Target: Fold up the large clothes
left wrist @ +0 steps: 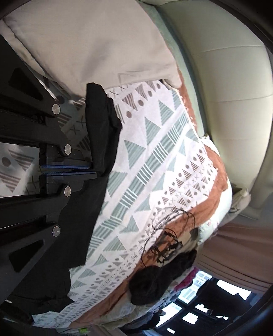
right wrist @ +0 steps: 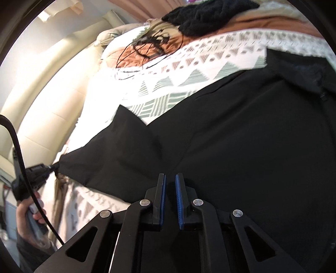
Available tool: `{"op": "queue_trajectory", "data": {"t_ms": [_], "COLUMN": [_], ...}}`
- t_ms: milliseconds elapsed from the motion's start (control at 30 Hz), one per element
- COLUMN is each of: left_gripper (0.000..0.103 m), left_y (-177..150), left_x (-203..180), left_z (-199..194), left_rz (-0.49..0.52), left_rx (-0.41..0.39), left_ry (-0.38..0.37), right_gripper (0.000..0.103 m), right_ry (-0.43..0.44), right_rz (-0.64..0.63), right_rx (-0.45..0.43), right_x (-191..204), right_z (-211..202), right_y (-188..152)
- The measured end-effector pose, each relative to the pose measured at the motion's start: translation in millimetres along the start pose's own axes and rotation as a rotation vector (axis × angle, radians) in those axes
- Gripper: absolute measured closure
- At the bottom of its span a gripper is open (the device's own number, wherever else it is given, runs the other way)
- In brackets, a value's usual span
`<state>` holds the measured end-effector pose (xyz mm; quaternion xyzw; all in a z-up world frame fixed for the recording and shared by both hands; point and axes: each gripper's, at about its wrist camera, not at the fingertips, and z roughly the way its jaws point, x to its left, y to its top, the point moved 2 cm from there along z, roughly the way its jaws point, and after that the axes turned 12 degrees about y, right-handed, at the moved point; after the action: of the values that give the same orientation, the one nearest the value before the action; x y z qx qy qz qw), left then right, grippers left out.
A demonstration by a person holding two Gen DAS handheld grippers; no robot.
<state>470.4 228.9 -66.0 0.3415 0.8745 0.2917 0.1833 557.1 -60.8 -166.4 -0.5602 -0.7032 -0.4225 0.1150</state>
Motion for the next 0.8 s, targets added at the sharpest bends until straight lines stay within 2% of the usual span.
{"op": "queue_trajectory", "data": {"t_ms": [167, 267, 500, 533, 633, 800], "left_gripper": [0.102, 0.102, 0.102, 0.102, 0.102, 0.102], "left_y": [20, 25, 20, 17, 7, -15], "left_x": [-39, -63, -120, -129, -157, -204], "left_z": [-65, -101, -178, -187, -212, -241], "left_rz": [0.071, 0.113, 0.219, 0.235, 0.285, 0.389], "left_rx": [-0.096, -0.138, -0.206, -0.211, -0.222, -0.252], "left_ry": [-0.098, -0.154, -0.280, -0.295, -0.339, -0.364], "right_gripper": [0.093, 0.093, 0.091, 0.088, 0.066, 0.065], "right_ry": [0.005, 0.018, 0.022, 0.010, -0.040, -0.095], "right_rz": [0.063, 0.104, 0.123, 0.126, 0.140, 0.172], "right_rx": [0.091, 0.097, -0.006, -0.032, -0.109, -0.221], "right_x": [-10, -9, 1, 0, -8, -40], "right_z": [34, 23, -53, -69, -113, -172], "right_y": [-4, -2, -14, -17, -31, -57]}}
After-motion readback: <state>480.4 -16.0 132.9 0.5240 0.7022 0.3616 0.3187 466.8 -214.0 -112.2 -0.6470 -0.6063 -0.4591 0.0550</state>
